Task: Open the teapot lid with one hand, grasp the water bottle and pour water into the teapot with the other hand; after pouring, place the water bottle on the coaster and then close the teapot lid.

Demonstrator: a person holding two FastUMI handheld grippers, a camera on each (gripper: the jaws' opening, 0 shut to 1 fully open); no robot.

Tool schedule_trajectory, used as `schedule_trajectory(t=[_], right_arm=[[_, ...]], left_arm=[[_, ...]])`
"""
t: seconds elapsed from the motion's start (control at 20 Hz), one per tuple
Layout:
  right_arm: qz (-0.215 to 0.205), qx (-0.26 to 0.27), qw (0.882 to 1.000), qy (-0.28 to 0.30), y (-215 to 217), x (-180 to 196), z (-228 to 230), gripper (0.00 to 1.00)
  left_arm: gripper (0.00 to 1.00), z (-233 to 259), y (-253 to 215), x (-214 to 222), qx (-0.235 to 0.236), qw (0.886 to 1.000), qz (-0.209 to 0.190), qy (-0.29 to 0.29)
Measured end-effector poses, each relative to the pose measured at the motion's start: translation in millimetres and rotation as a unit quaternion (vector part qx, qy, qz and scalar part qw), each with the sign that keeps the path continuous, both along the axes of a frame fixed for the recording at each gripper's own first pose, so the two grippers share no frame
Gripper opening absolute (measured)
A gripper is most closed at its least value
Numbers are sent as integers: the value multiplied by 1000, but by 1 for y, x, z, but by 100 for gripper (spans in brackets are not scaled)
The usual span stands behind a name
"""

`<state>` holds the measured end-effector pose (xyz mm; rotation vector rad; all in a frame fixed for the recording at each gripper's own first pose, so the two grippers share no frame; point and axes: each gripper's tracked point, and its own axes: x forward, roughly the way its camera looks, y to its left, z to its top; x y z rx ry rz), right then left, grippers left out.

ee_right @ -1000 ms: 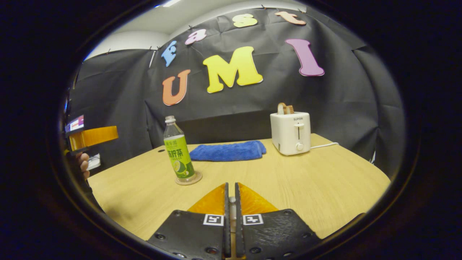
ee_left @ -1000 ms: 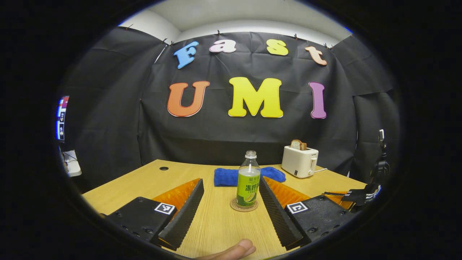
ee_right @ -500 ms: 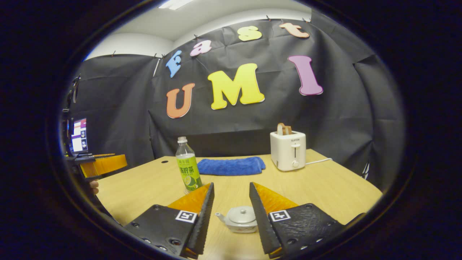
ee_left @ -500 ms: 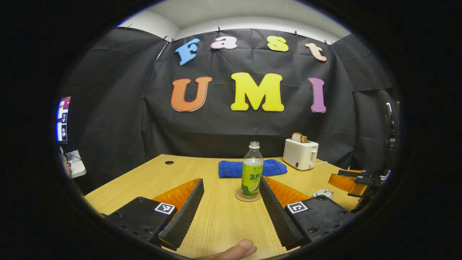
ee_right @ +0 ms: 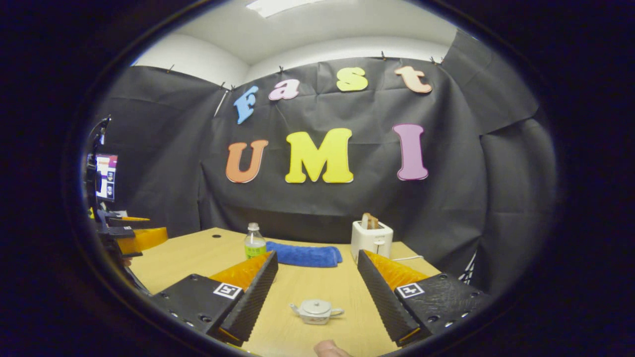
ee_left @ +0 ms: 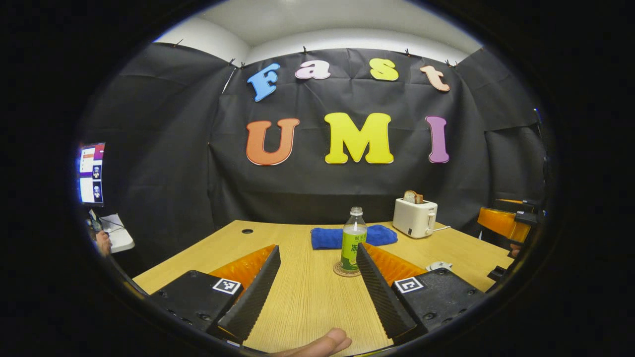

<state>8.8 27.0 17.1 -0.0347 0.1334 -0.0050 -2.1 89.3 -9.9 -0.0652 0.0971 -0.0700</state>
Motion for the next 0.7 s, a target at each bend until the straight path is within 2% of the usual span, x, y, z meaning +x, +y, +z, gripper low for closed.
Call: schedule_trajectory(t=[0.1,0.3,0.7], right_arm=[[-8,-18,1000,4,-2,-12,8,96],[-15,-23,1000,-4,-3,-34,15,97],[27,-24,999,-26,19,-57,11,95]], left_arm=[[96,10,-3,-10,-3,1000,-5,-9],[96,13,-9,-26,-2,1000,-15,-14],[96,2,-14,-42,-14,1000,-24,-14]])
